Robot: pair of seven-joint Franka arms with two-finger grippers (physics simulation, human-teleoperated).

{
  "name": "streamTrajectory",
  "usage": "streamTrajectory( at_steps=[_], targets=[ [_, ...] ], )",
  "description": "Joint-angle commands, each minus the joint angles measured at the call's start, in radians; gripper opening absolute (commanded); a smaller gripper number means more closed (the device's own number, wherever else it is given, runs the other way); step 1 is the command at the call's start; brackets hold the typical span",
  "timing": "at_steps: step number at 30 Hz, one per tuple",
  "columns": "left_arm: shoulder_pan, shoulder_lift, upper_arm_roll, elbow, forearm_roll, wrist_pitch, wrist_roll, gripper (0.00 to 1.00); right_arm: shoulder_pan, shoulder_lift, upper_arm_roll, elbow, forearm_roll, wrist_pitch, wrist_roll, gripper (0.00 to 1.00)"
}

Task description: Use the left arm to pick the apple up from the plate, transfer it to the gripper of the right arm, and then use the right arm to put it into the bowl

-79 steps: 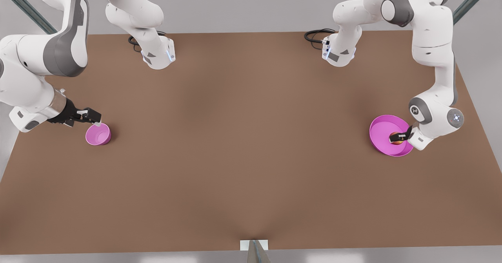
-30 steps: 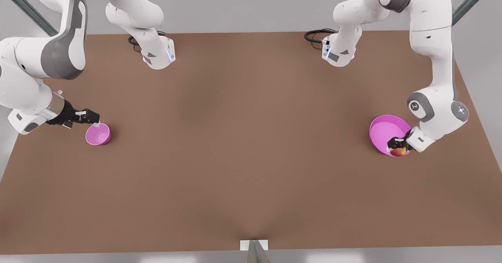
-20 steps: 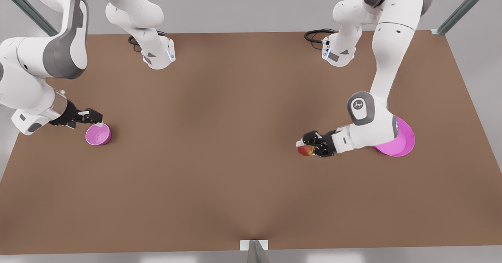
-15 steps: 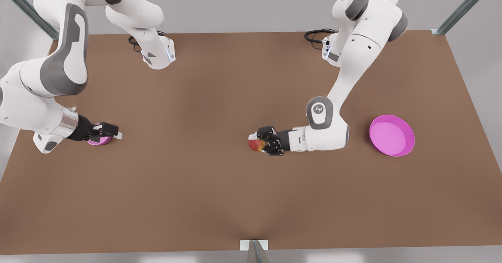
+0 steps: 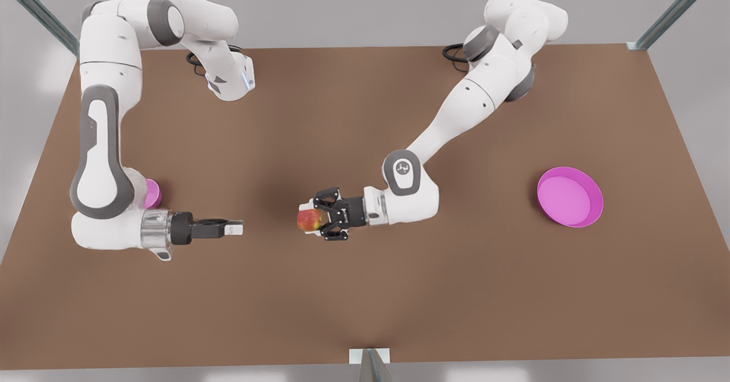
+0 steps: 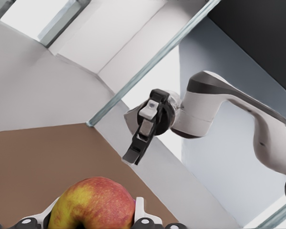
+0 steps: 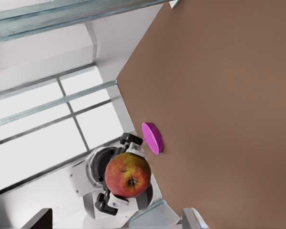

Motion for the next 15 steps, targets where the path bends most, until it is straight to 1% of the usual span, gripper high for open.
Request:
streamTrajectory(
  at_steps=[1,4,5,10,11,15],
  targets=[
    [-0.001,0.001,-0.006,0.004,-0.005,0.062,0.401,0.72,0.002,0.011,0.000,-0.028,0.131,0.001,-0.232,1.00],
    [0.002,0.001,-0.004,0.004,-0.005,0.061,0.400,0.72,0.010,0.059,0.002,-0.033,0.157,-0.009,-0.407,1.00],
    [0.002,0.001,-0.004,0.004,-0.005,0.061,0.400,0.72,0.024,0.065,0.003,-0.030,0.155,-0.009,-0.424,1.00],
    [0.002,0.001,-0.004,0.004,-0.005,0.061,0.400,0.72,0.036,0.068,0.033,-0.020,0.140,-0.009,-0.421,1.00],
    [0.002,0.001,-0.004,0.004,-0.005,0.059,0.400,0.72,0.062,0.074,0.033,-0.017,0.141,-0.002,-0.424,1.00],
    [0.002,0.000,-0.004,0.003,-0.005,0.059,0.400,0.72,0.134,0.088,0.031,-0.013,0.148,0.112,-0.434,1.00]
  ],
)
